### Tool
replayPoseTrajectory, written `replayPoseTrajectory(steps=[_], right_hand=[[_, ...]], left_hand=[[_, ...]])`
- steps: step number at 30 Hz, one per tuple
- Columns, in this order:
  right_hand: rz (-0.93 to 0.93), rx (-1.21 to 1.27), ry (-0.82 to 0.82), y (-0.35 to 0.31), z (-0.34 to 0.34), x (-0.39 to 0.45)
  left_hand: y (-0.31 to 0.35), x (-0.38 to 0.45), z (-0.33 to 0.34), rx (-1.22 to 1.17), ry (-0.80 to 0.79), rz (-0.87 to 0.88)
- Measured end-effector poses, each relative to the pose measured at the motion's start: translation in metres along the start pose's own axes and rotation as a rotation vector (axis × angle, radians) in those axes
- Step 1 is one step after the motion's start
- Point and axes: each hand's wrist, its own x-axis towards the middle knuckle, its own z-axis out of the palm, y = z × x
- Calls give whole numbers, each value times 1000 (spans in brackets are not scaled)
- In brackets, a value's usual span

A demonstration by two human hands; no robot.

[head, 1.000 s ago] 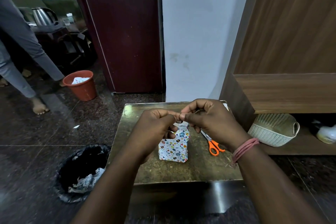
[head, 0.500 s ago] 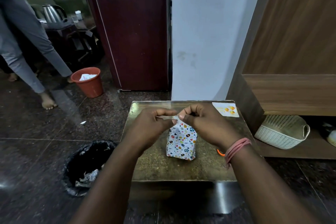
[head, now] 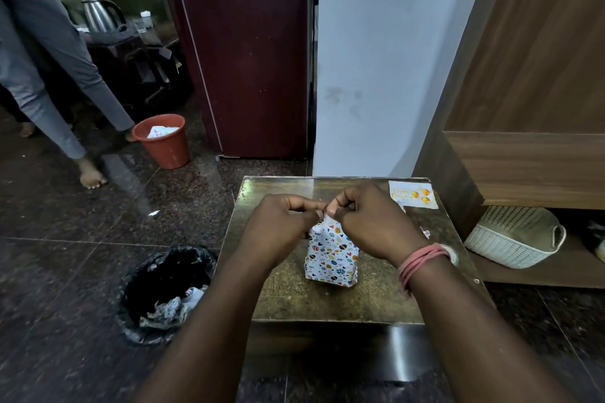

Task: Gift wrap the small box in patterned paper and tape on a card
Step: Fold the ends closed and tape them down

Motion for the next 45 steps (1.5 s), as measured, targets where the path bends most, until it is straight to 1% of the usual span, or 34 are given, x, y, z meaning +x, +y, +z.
replayPoseTrajectory(steps=[3,13,17,21,26,33,36,39,42,45], right_hand=[[13,-58,9,-4,3,0],[9,-192,6,-9,7,-2],[-4,-261,38,-9,11,-1],[31,-131,46,-10,5,-4],[81,-76,83,-10,5,-3],[122,71,114,-5,7,4],[107,106,120,-2,9,4],[110,238,106,2,4,3],[169,379,188,9,-10,3],[180,270,221,15,-22,-2]], left_hand=[[-1,-1,1,-41,-8,-9],[-3,0,0,-37,-1,-5],[-2,-1,0,-39,-3,-2],[-2,-2,0,-42,-3,-6],[-4,-2,-1,-72,-16,-17],[-2,-4,-1,-109,-37,-67],[-3,-1,2,-165,-16,-120],[-6,1,3,-228,-21,-192],[-4,-3,5,-285,-61,-266],[4,-8,5,-293,-134,-382]])
